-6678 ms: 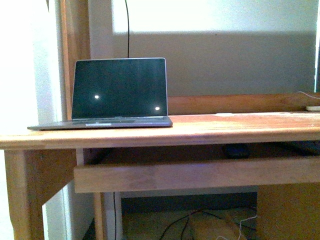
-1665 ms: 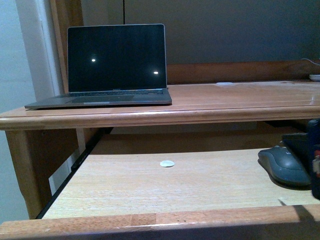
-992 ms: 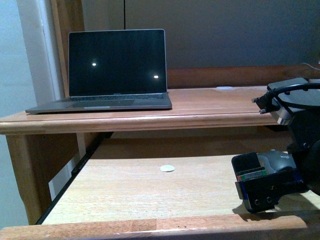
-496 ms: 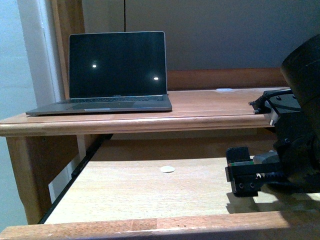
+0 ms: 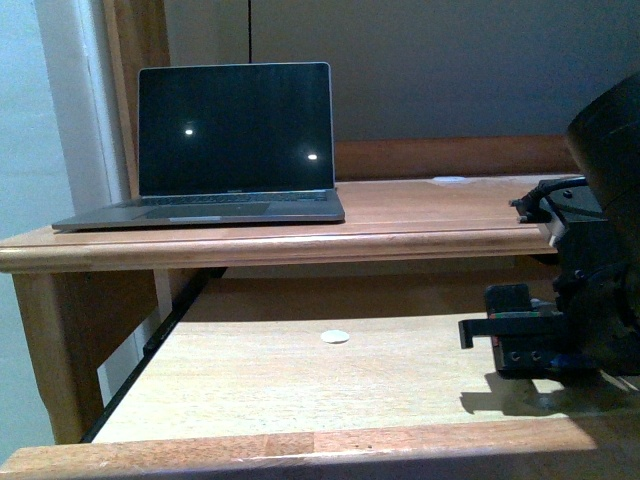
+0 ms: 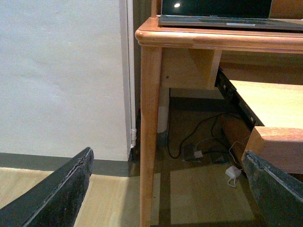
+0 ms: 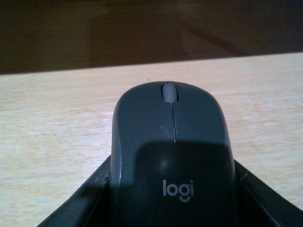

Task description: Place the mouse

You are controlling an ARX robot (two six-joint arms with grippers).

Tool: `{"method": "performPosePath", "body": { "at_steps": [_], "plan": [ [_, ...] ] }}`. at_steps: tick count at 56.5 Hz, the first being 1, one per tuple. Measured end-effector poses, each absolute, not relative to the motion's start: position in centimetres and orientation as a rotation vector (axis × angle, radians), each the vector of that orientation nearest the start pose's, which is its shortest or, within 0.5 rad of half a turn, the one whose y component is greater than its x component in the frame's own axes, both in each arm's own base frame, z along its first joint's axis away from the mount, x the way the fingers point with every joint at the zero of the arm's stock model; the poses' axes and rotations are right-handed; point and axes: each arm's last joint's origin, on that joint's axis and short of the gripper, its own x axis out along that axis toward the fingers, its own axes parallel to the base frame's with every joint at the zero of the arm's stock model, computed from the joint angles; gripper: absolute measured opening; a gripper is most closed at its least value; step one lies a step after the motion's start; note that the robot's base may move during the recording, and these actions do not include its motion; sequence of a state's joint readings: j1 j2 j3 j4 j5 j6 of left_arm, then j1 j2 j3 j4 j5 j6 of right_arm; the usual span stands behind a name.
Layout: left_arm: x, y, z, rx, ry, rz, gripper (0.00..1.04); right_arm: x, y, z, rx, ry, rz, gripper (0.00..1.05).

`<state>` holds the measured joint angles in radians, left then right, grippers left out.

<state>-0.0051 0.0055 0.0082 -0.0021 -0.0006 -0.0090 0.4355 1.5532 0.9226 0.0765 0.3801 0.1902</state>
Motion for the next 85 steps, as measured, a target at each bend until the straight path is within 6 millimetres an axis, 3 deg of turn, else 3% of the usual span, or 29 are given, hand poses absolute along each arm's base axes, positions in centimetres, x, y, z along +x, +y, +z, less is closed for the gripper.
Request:
{"method": "performPosePath", "body": {
  "at_steps": [13,22,30,38,49,64,78,85],
  "plan": [
    [9.8,0.0,16.6,-0.009,-0.001,-0.005,0.97,28.1,10.4,24.0,-0.011,0.476,0.010,0.55],
    [9.8,0.0,16.6,-0.009,-0.001,-0.005,0.97,26.8,9.4,27.9,0.013,0.404,0.032,0.55],
    [9.8,0.0,16.6,-0.009,-0.001,-0.005,0.97,28.7,11.6,31.9,0.026,0.322,0.051,0.55],
    [9.8,0.0,16.6,-0.009,-0.001,-0.005,0.97,31.4,14.9,33.5,0.026,0.290,0.045,0.55],
    [9.8,0.0,16.6,-0.009,-0.001,-0.005,0.97,35.5,18.9,33.2,-0.004,0.312,0.021,0.55],
    [9.8,0.0,16.6,-0.009,-0.001,-0.005,0.97,41.3,23.3,30.9,-0.049,0.341,-0.026,0.55],
    [9.8,0.0,16.6,-0.009,-0.001,-0.005,0.97,44.2,24.4,30.1,-0.058,0.332,-0.087,0.55],
    [9.8,0.0,16.6,-0.009,-0.001,-0.005,0.97,44.6,24.5,30.0,-0.049,0.311,-0.081,0.72]
  ]
}}
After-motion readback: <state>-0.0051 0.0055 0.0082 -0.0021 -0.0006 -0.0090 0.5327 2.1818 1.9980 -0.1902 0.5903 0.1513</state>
